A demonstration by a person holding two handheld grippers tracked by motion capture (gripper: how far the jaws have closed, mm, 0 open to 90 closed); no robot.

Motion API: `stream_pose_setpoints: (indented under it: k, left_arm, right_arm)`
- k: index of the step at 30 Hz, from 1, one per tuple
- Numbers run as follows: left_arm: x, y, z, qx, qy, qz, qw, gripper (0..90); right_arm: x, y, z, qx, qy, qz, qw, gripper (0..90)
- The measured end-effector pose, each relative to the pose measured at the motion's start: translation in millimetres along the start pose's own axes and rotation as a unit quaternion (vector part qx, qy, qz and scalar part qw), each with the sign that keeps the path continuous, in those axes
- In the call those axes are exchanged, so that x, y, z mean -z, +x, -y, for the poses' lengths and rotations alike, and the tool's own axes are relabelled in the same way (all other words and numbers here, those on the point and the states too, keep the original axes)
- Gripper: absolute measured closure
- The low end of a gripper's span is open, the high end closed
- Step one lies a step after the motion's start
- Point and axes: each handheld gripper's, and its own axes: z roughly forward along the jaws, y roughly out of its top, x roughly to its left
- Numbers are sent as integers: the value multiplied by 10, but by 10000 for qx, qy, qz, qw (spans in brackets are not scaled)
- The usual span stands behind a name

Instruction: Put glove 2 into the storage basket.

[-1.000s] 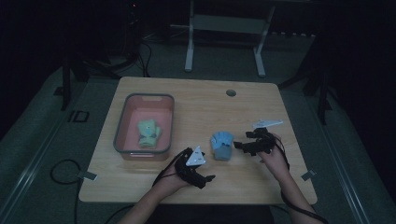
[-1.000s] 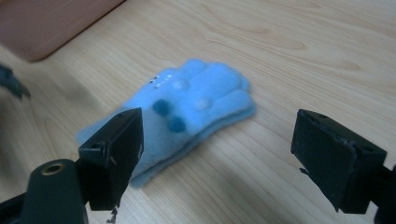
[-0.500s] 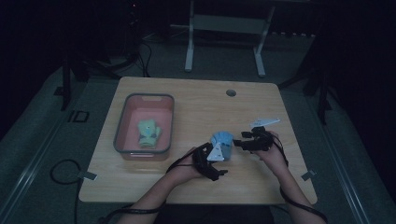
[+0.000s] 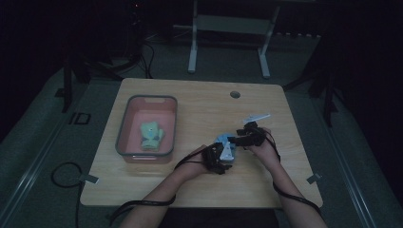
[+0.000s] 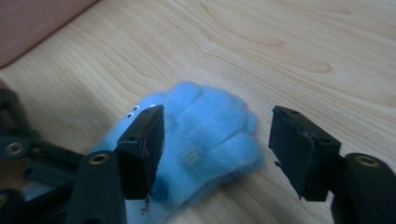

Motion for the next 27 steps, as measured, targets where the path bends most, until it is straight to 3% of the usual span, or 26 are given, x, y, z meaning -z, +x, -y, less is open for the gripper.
stream_pose_setpoints:
  k: [9, 17, 23, 27]
  left_arm:
    - [-29, 53, -25, -30, 153, -65, 9999, 646]
    - [-32, 102, -3, -10, 114, 60, 9999, 732]
    - [-32, 141, -14, -53, 182, 172, 9997, 747]
    - [-28, 155, 6, 58, 128, 208, 9997, 751]
  right_arm:
    - [-185, -18, 116, -214, 314, 172, 9991, 299]
    - [-163, 62, 145, -393, 264, 194, 9987, 417]
    - [-215, 92, 120, -437, 237, -268, 9984, 567]
    - [-268, 103, 110, -570, 208, -625, 9962, 656]
